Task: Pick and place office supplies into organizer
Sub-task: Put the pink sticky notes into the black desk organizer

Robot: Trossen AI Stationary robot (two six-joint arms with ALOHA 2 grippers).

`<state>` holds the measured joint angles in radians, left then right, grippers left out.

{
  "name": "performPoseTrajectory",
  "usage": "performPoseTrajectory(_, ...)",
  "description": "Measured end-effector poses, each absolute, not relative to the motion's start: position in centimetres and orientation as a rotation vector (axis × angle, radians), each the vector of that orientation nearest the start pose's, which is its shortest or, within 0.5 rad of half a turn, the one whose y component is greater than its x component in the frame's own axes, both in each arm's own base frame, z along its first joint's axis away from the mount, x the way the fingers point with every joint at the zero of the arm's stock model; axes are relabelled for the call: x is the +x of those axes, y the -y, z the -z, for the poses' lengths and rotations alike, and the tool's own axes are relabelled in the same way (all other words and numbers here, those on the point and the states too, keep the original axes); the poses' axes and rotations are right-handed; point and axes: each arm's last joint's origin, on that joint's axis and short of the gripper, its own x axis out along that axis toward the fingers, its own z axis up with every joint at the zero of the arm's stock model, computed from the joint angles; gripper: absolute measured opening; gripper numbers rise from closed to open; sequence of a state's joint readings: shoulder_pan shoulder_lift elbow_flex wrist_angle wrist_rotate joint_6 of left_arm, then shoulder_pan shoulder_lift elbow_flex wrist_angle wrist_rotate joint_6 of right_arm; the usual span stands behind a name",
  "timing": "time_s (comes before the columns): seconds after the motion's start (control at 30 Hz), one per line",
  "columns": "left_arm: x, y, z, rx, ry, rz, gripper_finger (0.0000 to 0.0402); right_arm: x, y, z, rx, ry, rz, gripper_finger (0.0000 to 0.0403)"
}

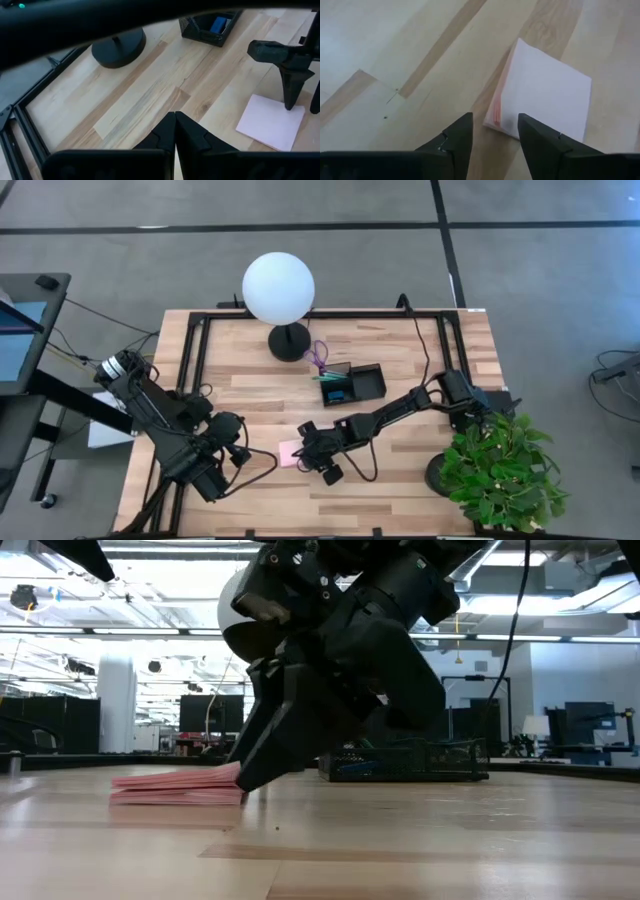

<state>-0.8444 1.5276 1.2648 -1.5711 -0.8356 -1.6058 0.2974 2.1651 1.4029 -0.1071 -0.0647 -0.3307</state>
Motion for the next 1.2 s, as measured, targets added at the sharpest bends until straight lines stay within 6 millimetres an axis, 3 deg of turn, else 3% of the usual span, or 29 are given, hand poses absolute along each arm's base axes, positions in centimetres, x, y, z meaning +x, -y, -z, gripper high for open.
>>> performPoseTrajectory(0.3,17.4,16.4,-27.8,-0.055,-0.772,-0.8,0.0,43.1,-13.1,-12.4,-0.409,-0.79,-0.463,0.0118)
performPoseTrajectory(0.53,17.4,16.4,-27.8,-0.057,-0.77,-0.801,0.0,43.1,-13.1,-12.4,-0.409,-0.782,-0.462,0.0115)
performPoseTrajectory(0.77,17.5,16.4,-27.7,-0.057,-0.769,-0.801,0.0,43.8,-13.3,-10.3,-0.405,-0.765,-0.453,0.0115)
performPoseTrajectory(1.2,17.4,16.4,-27.7,-0.056,-0.77,-0.801,0.0,43.7,-13.0,-10.5,-0.385,-0.797,-0.418,0.0103)
